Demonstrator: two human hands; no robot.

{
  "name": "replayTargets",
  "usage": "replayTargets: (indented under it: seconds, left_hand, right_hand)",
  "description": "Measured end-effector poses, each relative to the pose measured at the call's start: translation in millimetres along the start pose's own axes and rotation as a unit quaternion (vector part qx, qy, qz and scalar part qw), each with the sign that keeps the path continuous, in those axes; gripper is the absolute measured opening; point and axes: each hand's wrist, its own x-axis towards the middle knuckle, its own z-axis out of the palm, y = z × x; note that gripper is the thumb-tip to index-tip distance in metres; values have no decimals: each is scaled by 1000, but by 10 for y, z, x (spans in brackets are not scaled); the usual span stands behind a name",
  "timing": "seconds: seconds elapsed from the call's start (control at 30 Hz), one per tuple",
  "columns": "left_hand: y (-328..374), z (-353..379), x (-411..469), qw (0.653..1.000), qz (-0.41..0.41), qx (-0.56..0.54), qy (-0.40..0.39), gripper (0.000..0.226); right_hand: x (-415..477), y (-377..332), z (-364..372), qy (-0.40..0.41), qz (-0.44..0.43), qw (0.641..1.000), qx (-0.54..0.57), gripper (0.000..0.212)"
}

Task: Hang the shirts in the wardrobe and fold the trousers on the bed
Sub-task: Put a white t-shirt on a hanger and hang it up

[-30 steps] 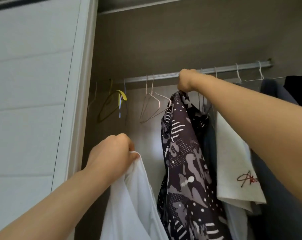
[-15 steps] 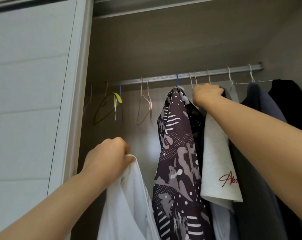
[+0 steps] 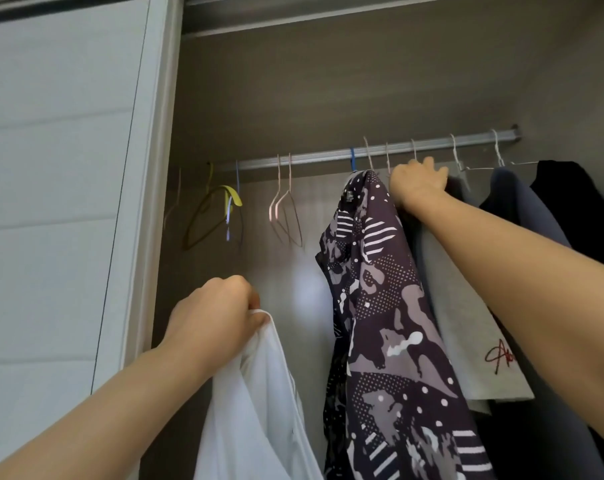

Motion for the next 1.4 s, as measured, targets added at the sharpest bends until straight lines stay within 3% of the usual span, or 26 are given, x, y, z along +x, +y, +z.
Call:
replayTargets:
  seconds: [0.33, 0.57, 0.7, 0.83, 0.97, 1.07, 1.2, 1.33, 1.4]
  left_hand:
    - [32, -14, -33, 1000, 14, -12, 13, 23]
    - [43, -39, -128, 996, 71, 9, 50, 21]
    - [85, -67, -213, 994, 74, -17, 76, 22]
    - [168, -153, -343, 994, 50, -37, 90, 22]
    - [277, -260, -551, 995, 24, -37, 95, 20]
    - [361, -386, -746, 995, -5, -31, 90, 20]
    - [498, -559, -1140, 993, -28, -6, 115, 18]
    - [668, -700, -1639, 988, -85, 16, 129, 20]
    - [731, -754, -1897, 986, -113, 29, 121, 23]
  right_hand:
    - [-110, -99, -225, 101, -25, 990, 94, 28]
    - [-592, -210, -567, 73, -58, 962, 257, 11]
    - [-1003, -232, -654, 39, -66, 939, 335, 20]
    - [-1535, -238, -643, 28, -77, 902, 423, 8]
    - [-2198, -210, -551, 41, -129, 854, 502, 10]
    - [-2641, -132, -551, 52, -156, 838, 520, 14]
    - [-3113, 80, -570, -12, -199, 786, 585, 25]
    - [-3573, 367, -618, -38, -227, 753, 617, 24]
    - [-3759, 493, -640, -65, -248, 709, 657, 19]
